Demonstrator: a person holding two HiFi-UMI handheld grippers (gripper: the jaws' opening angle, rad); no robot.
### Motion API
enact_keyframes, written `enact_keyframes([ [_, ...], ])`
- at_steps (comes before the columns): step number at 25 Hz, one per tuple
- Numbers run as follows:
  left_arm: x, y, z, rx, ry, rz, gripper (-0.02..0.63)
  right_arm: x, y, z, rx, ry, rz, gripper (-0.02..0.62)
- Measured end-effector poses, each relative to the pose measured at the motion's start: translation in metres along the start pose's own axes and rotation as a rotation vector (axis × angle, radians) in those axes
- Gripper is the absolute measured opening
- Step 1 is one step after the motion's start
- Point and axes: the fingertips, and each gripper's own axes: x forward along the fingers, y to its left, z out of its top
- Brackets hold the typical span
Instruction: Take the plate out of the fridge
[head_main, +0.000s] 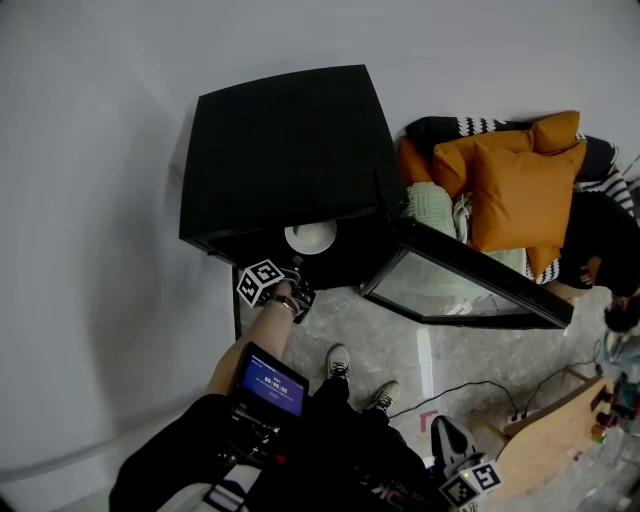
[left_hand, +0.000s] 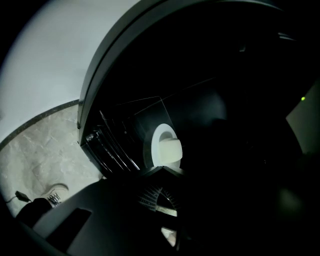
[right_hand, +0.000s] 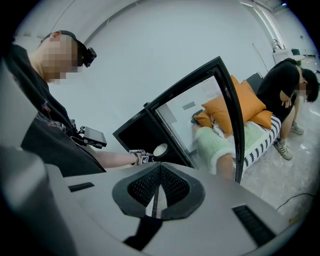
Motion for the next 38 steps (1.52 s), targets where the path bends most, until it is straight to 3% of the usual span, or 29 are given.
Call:
enact_keyframes([
  [3, 0.012, 0.0, 0.004, -0.027, 0.001, -0.022, 0.005, 0.003, 0.0, -0.003, 0.003, 0.011, -0.017, 0.003],
  [16, 0.032, 0.014, 0.012, -0.054, 0.012, 0.041, 0.018, 0.008, 0.0, -0.014, 0.023, 0.027, -0.053, 0.003],
  [38, 0.047, 0.011, 0.017, -0.117, -0.004, 0.038, 0.034, 0.0, -0.01, -0.022, 0.051, 0.008, -0.085, 0.003],
])
